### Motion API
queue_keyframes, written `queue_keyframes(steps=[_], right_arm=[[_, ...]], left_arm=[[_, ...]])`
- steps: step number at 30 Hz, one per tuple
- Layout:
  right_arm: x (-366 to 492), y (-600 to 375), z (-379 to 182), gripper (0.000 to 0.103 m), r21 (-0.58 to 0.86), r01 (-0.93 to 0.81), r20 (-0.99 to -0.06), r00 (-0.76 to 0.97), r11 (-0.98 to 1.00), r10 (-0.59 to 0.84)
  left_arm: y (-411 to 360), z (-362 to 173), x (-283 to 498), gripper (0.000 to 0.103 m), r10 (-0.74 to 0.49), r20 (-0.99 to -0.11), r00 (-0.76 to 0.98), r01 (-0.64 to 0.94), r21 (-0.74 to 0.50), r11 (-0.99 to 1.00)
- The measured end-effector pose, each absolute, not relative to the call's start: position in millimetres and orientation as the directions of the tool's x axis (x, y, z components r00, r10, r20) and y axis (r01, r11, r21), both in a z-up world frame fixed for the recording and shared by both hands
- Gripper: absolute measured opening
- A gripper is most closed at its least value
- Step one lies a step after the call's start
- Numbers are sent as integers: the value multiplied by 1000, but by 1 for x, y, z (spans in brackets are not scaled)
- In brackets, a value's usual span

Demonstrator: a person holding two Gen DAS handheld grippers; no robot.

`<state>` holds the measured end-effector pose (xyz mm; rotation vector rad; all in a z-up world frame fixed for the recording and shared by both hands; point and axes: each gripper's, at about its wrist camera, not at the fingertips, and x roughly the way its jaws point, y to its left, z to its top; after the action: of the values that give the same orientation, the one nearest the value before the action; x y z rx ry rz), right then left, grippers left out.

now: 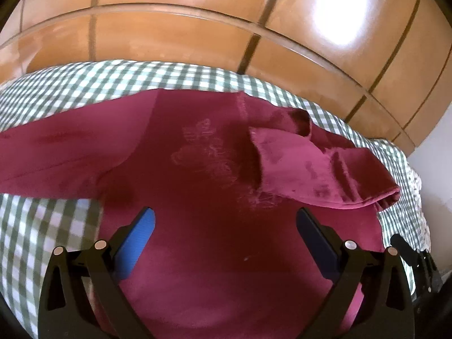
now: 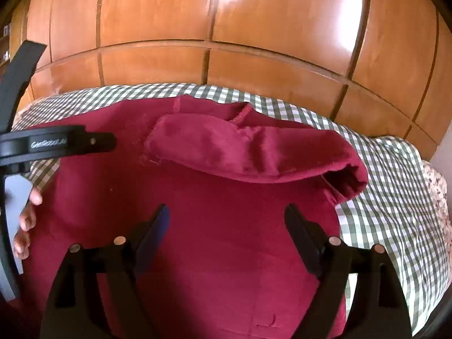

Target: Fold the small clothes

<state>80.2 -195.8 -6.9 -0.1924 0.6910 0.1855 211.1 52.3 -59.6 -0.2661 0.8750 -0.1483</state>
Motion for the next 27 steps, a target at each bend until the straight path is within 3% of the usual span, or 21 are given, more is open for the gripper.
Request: queue_keyframes(steps=[19, 27], right_arm=[[90, -238, -31, 86, -90, -150, -694, 718, 985, 46], [83, -257, -40, 87, -25, -145, -700, 709, 989, 86]], left_arm=[[-12, -64, 249, 97, -287, -761, 582, 143, -251, 957], [-9, -74, 258, 92, -329, -761, 558, 129, -312, 941]])
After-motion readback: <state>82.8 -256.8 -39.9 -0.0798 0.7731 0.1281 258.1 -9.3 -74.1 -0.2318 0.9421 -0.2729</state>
